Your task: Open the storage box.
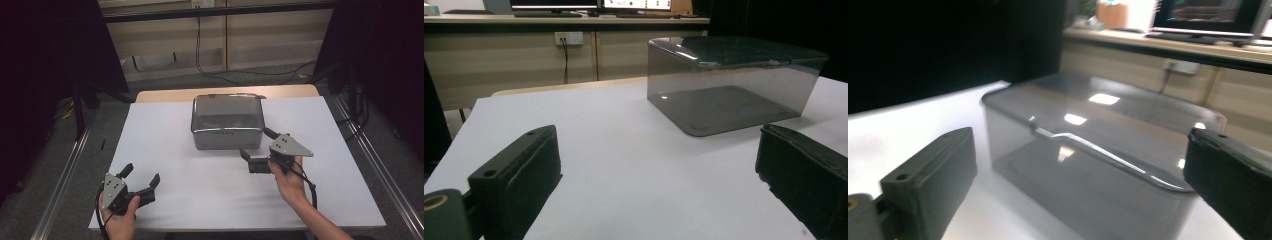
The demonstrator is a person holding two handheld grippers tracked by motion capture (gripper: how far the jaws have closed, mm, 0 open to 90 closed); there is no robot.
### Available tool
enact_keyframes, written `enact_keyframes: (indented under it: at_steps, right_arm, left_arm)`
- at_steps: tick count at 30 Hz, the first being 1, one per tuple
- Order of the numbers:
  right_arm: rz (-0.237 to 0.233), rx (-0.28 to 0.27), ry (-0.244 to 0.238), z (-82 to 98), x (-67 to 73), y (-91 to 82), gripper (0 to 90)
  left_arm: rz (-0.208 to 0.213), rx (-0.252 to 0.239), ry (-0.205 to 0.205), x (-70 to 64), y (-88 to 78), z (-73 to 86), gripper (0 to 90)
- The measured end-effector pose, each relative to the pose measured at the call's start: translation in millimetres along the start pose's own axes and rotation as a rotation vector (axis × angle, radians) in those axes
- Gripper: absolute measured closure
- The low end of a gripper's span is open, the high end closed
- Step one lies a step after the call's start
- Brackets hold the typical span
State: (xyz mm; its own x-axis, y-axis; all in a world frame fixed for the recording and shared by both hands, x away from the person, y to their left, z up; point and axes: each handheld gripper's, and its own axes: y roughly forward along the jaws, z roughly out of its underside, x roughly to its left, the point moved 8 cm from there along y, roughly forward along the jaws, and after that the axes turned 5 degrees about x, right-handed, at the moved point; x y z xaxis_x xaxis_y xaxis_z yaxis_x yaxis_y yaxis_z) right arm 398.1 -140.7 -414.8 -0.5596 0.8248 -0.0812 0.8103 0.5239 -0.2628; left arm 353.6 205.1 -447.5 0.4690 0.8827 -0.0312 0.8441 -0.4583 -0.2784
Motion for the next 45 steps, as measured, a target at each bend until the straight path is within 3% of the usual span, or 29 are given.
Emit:
enact_keyframes:
  at_steps: [1, 2, 8, 13, 15, 16, 17, 18, 20, 23, 28, 31, 32, 33, 34, 35, 36, 39, 40, 41, 45]
  right_arm:
    - [0.000, 0.000, 0.000, 0.0, 0.0, 0.0, 0.0]
    - [0.011, 0.006, -0.075, -1.7, 1.7, 3.7, 2.8]
    - [0.029, 0.038, -0.150, -7.6, 6.0, 16.0, 0.2]
    - [0.075, 0.041, -0.272, -11.6, 6.6, 27.6, 0.4]
    - [0.081, 0.042, -0.280, -11.4, 6.9, 29.1, 0.4]
    - [0.089, 0.051, -0.318, -10.5, 8.4, 32.2, 0.7]
    - [0.089, 0.051, -0.318, -10.5, 8.4, 32.2, 0.7]
    - [0.097, 0.056, -0.366, -10.1, 10.3, 35.0, 0.7]
    - [0.101, 0.066, -0.398, -9.6, 11.7, 38.2, 0.7]
    - [0.099, 0.062, -0.389, -11.1, 13.0, 42.7, 0.5]
    - [0.129, 0.058, -0.530, -11.9, 18.3, 46.3, 0.7]
    - [0.140, 0.075, -0.555, -9.8, 18.7, 47.9, 1.4]
    - [0.152, 0.079, -0.597, -8.9, 18.1, 48.5, 3.1]
    - [0.152, 0.079, -0.597, -8.9, 18.1, 48.5, 3.1]
    - [0.177, 0.078, -0.656, -9.2, 17.9, 48.6, 4.7]
    - [0.177, 0.078, -0.656, -9.2, 17.9, 48.6, 4.7]
    - [0.194, 0.081, -0.720, -9.7, 19.8, 48.8, 7.8]
    - [0.193, 0.069, -0.781, -13.7, 25.5, 49.2, 10.9]
    - [0.193, 0.069, -0.781, -13.7, 25.5, 49.2, 10.9]
    - [0.217, 0.067, -0.848, -16.0, 27.1, 49.9, 12.3]
    - [0.226, 0.091, -0.897, -14.6, 27.1, 53.7, 16.2]
  left_arm:
    - [0.001, 0.004, 0.001, 0.1, 0.3, 0.5, 4.2]
    - [0.003, 0.001, 0.001, -0.5, 0.5, 0.1, 4.2]
    - [0.020, 0.006, -0.008, -6.6, -2.0, 0.2, 4.1]
    - [0.022, -0.002, 0.007, -7.4, -0.9, -0.9, 4.1]
    - [0.019, 0.005, 0.004, -6.0, -0.1, 0.4, 4.1]
    - [0.017, 0.007, 0.006, -5.2, 0.2, 0.6, 4.1]
    - [0.017, 0.009, 0.005, -5.0, 0.5, 0.8, 4.1]
    - [0.013, 0.009, 0.007, -4.5, 0.5, 0.7, 4.1]
    - [0.013, 0.009, 0.009, -4.5, 0.4, 0.7, 4.1]
    - [0.016, 0.008, 0.006, -5.5, 0.0, 0.1, 4.0]
    - [0.022, 0.006, 0.015, -7.1, -0.1, -0.5, 4.0]
    - [0.014, 0.010, 0.015, -4.8, -0.1, 0.2, 4.0]
    - [0.006, 0.003, 0.006, -3.3, -0.5, -0.3, 3.6]
    - [0.006, 0.003, 0.006, -3.3, -0.5, -0.3, 3.5]
    - [0.003, 0.004, 0.005, -2.8, -0.4, -0.2, 3.5]
    - [0.003, 0.006, 0.006, -2.4, -0.2, 0.1, 3.5]
    - [0.004, 0.011, 0.006, -2.2, 0.3, 0.5, 3.3]
    - [0.004, 0.010, 0.004, -1.9, 0.4, 0.5, 3.3]
    - [0.005, 0.010, 0.002, -1.8, 0.4, 0.4, 3.3]
    - [0.004, 0.005, -0.001, -1.6, 0.7, 0.1, 3.3]
    - [0.001, 0.008, 0.002, -0.7, 0.5, 0.3, 3.3]
